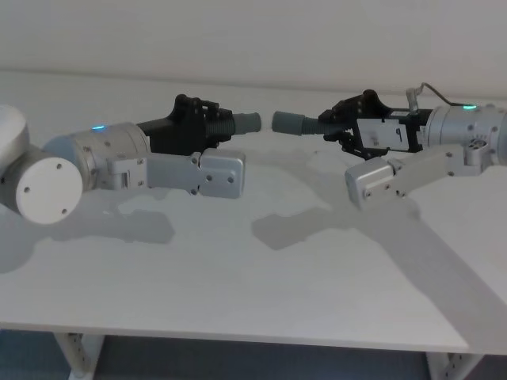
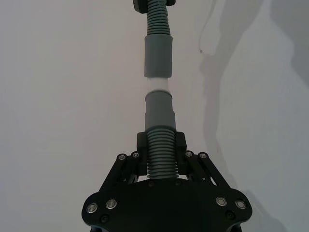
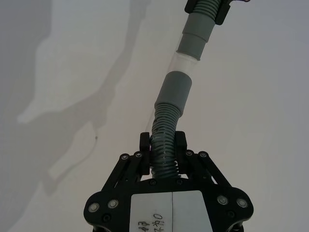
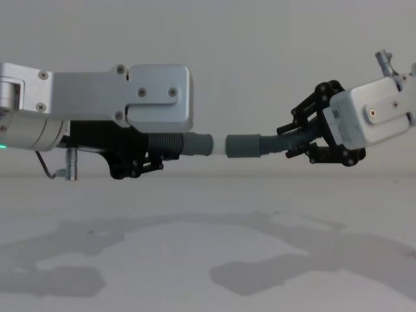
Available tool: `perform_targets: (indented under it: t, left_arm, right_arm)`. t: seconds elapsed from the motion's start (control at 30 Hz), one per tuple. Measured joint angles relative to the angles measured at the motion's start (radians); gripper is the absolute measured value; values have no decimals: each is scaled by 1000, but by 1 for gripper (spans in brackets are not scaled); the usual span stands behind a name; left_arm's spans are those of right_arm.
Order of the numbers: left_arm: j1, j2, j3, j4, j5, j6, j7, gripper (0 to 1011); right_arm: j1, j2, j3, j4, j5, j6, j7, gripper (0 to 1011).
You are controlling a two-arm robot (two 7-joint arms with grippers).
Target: Use both hands to pick up one end of the pipe from the table, align the ends, and insert them.
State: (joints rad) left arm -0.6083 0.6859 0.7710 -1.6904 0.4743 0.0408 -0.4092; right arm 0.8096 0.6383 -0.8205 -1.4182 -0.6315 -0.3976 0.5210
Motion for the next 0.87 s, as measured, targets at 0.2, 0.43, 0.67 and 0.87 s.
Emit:
perform_targets:
  t: [0.2, 0.43, 0.67, 0.87]
  left_arm:
    - [0, 0, 0, 0, 0, 0, 0, 320]
    - [0, 0, 0, 0, 0, 0, 0, 320]
    - [0, 0, 0, 0, 0, 0, 0, 320]
    - [0, 0, 0, 0, 0, 0, 0, 320]
  right_arm:
    - [2, -3, -2, 4, 4, -6, 0, 290]
    - [2, -9, -1, 8, 10, -13, -7, 291]
    - [2, -12, 0, 10, 14, -17, -13, 291]
    - [2, -14, 1, 11, 15, -19, -15, 291]
